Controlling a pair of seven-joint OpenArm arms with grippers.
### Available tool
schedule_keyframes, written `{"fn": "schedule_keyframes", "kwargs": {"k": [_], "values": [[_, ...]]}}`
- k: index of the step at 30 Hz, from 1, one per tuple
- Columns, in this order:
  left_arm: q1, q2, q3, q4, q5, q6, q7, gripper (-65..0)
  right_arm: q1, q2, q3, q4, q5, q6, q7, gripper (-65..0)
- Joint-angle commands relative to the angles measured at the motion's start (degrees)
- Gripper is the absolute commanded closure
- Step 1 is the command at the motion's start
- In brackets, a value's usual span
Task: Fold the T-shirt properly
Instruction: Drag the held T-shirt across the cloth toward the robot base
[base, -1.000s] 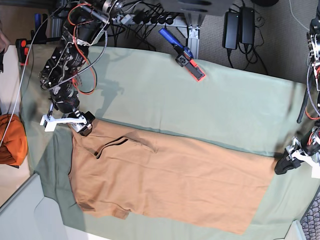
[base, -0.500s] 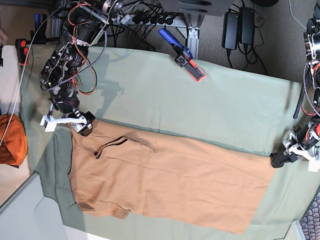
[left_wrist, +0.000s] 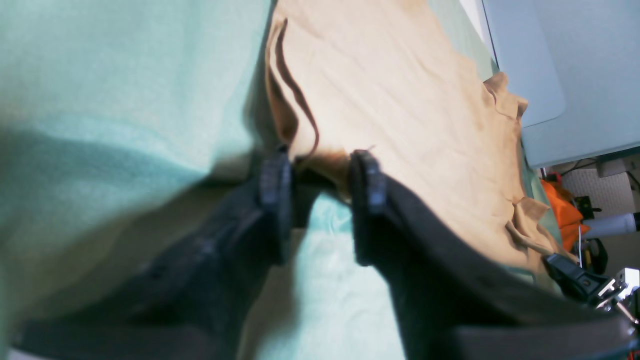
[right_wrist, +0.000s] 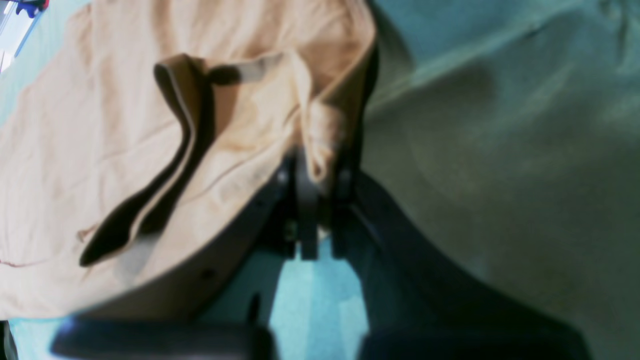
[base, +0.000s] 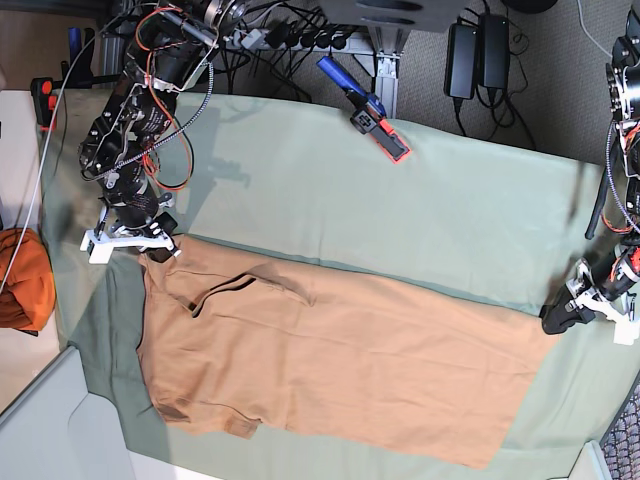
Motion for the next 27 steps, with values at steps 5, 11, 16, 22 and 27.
{"fn": "schedule_keyframes", "kwargs": {"k": [5, 11, 16, 22, 27], "values": [[-1.40, -0.92, -0.11, 1.11, -4.02, -0.71, 1.64, -14.3, 1.07, 0.79, -0.02, 0.85, 0.85, 3.23, 0.90, 0.0], [-1.40, -0.94, -0.11, 1.14, -4.07, -0.71, 1.64, -5.3, 1.05, 0.79, -0.02, 0.85, 0.85, 3.30, 0.85, 0.0], [-1.38, -0.98, -0.11, 1.66, -3.54, -0.71, 3.78, 0.0, 1.07, 0.81, -0.02, 0.87, 1.81, 5.29, 0.28, 0.0], [-1.05, -3.17, -0.13, 2.05, -6.40, -0.71, 7.89, 0.0, 0.76, 1.73, -0.04, 1.16, 4.92, 6.36, -4.39, 0.0], [-1.05, -6.95, -0.13, 2.45, -12.90, -0.71, 13.05, 0.0, -0.61, 4.07, -0.04, 1.84, 7.32, 7.37, -6.45, 0.0]]}}
